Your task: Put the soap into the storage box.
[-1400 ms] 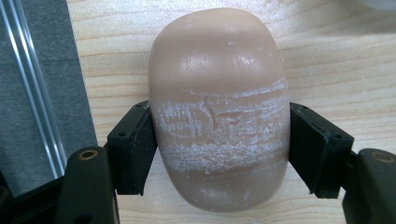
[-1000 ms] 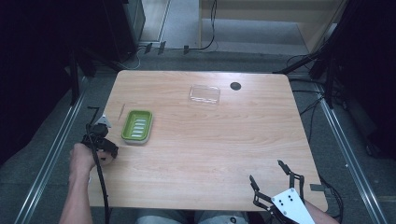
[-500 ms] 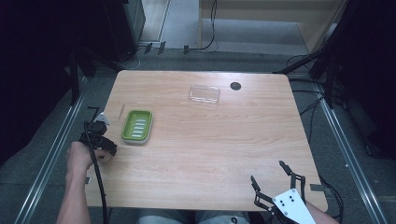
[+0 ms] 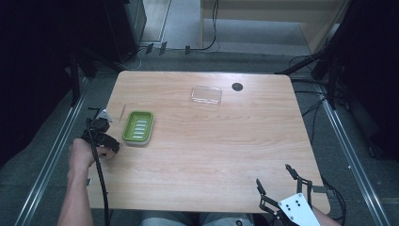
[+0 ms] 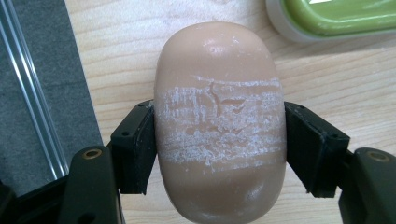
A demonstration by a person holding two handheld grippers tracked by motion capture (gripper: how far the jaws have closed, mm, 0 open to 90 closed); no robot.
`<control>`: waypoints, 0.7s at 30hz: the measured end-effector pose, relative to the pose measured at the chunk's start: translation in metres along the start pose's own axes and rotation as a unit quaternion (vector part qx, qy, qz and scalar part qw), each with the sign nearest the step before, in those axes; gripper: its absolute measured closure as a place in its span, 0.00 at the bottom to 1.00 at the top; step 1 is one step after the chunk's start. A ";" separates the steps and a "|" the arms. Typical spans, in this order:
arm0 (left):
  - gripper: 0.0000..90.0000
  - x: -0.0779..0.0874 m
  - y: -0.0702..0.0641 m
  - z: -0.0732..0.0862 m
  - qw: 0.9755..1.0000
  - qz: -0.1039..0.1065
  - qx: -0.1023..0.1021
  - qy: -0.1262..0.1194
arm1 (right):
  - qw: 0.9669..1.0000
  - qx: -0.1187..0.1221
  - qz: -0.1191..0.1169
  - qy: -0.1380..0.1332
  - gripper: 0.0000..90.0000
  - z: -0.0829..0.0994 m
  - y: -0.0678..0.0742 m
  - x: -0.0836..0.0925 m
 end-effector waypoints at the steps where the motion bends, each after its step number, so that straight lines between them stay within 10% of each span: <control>1: 0.37 0.000 -0.001 -0.001 1.000 0.000 -0.001 -0.001 | 1.000 -0.001 0.000 0.001 0.15 0.000 0.000 0.000; 21: 0.37 0.014 -0.006 -0.010 1.000 0.000 -0.014 -0.021 | 1.000 0.001 0.005 0.003 0.15 0.002 -0.001 0.003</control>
Point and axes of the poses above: each handheld gripper's, and its own axes: x roughly backward along the jaws, z roughly out of its underside, y roughly to its left, the point moved 10 cm from there along -x, roughly forward along the jaws, and after that the axes turned 11 degrees about -z, right-handed, at the moved point
